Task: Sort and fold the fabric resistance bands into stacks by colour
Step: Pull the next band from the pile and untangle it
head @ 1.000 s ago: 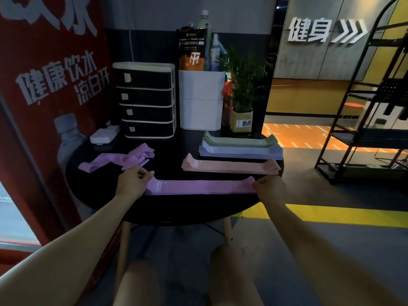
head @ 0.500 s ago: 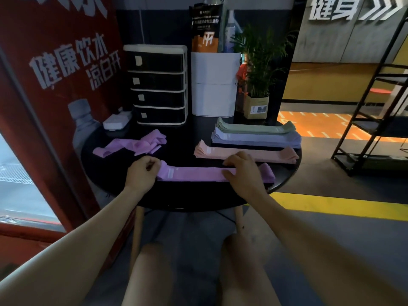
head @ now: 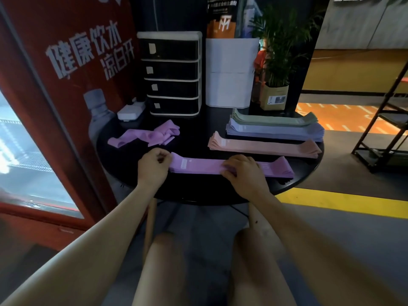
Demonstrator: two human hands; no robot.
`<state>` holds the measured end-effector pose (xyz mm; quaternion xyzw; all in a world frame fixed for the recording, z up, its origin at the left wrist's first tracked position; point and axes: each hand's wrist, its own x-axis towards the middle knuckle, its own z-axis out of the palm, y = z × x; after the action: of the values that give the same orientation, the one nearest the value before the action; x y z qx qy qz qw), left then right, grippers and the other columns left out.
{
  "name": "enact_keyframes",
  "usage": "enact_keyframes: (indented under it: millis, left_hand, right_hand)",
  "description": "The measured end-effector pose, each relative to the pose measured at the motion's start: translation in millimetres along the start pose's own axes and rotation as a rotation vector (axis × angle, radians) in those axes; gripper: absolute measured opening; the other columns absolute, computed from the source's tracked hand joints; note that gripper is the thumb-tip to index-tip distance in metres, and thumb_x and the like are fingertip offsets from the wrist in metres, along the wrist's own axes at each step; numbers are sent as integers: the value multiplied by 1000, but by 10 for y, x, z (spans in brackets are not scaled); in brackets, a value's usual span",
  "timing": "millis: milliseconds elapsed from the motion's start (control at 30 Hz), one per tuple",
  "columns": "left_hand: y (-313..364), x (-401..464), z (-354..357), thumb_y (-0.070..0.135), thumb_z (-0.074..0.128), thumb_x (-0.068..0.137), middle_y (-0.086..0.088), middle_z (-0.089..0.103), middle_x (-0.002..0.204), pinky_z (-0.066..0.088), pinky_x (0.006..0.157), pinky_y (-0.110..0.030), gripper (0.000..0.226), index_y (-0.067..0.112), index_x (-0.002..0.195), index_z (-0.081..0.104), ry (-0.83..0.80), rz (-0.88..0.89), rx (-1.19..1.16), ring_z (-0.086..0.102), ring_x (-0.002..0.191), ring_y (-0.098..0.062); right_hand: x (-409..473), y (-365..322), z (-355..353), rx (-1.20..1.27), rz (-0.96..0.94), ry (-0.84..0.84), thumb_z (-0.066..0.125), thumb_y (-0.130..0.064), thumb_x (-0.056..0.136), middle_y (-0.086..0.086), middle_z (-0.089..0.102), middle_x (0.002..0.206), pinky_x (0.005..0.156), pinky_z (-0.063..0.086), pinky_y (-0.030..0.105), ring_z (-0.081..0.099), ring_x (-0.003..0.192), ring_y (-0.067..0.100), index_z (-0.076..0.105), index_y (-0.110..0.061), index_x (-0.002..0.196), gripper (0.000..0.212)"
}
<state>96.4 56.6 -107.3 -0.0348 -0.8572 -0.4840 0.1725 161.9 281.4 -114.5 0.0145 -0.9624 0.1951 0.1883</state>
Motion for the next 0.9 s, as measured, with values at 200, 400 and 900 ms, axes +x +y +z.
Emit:
enact_keyframes:
  millis: [200,400,900]
  left_hand:
    - [15,-18,-6,20,59,90,2,63,82,37,71,-19,12,9,88,65,10,2,22,57,78,-11]
    - [25,-30,15,20,56,92,1,62,83,37,72,-23,15,8,89,63,12,26,51,56,78,-13]
    - [517,-31,278,27,71,81,-3,53,123,38,92,-26,42,15,119,58,-260,416,267,52,113,-19]
  right_hand:
    - [4,3,-7,36,21,14,57,-35,89,-1,53,128,98,33,36,44,120,24,61,-20,122,37]
    - [-67,164,-181,90,172,333,55,-10,88,10,60,103,84,40,39,51,100,31,68,-9,93,14]
    - [-120,614,-523,119,619,319,59,-21,88,19,68,94,73,47,37,61,88,35,70,0,91,24]
